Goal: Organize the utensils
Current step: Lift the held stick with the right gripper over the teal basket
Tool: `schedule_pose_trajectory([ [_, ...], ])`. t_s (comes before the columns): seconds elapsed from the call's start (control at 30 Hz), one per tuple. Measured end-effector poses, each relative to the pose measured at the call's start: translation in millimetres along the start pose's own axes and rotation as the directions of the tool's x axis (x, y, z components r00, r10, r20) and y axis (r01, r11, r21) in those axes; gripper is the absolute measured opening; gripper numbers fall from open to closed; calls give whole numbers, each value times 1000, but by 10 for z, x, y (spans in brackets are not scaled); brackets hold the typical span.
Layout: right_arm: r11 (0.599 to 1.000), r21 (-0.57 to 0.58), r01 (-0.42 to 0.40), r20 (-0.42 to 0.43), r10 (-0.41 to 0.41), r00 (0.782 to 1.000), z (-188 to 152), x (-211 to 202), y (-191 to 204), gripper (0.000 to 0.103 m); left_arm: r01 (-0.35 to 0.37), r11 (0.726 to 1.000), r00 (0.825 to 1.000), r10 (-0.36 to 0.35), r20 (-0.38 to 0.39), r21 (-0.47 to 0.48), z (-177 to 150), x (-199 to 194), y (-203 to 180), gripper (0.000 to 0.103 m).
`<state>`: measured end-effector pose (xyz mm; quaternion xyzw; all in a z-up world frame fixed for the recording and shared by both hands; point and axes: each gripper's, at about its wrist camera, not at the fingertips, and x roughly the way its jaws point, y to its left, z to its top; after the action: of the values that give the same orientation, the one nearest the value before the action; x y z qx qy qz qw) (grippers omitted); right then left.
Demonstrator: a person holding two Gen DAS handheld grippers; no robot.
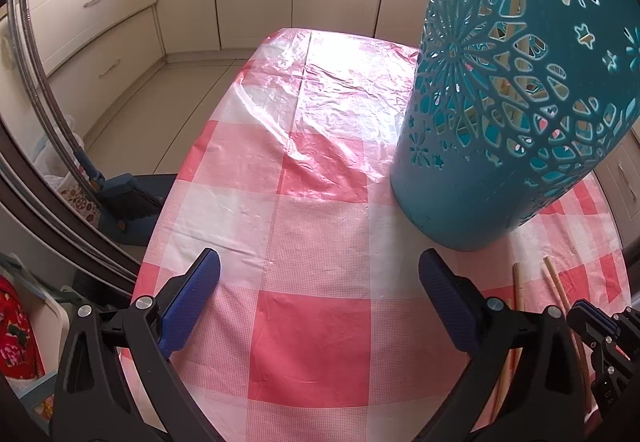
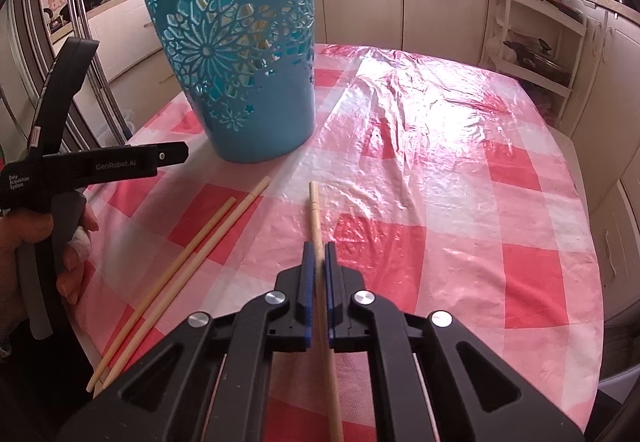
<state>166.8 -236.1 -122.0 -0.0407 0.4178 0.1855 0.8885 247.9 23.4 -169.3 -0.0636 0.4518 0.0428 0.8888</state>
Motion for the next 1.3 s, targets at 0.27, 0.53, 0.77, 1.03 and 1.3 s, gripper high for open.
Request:
schedule_pose_trajectory([
  [0.27,992,89,-89,26,87,996,46,-82,-146,6,-2,1000,1000,2,-1,2,-1,4,2,95],
  [0.53,960,186,-210,80,198,977,102,-195,-311,6,-6,1000,1000,6,-1,1,-2,-6,13,95],
  [0.77,940,209,-269,104,252,962,102,-262,-328,6,-17,1000,1000,17,-4,4,-5,6,23,95],
  [1.03,924,222,-312,120,291,949,109,-290,-332,6,-21,1000,1000,21,-5,6,-5,10,15,95],
  [1.3,909,237,-342,130,319,939,122,-303,-341,6,-20,1000,1000,20,-5,6,-4,9,16,95],
])
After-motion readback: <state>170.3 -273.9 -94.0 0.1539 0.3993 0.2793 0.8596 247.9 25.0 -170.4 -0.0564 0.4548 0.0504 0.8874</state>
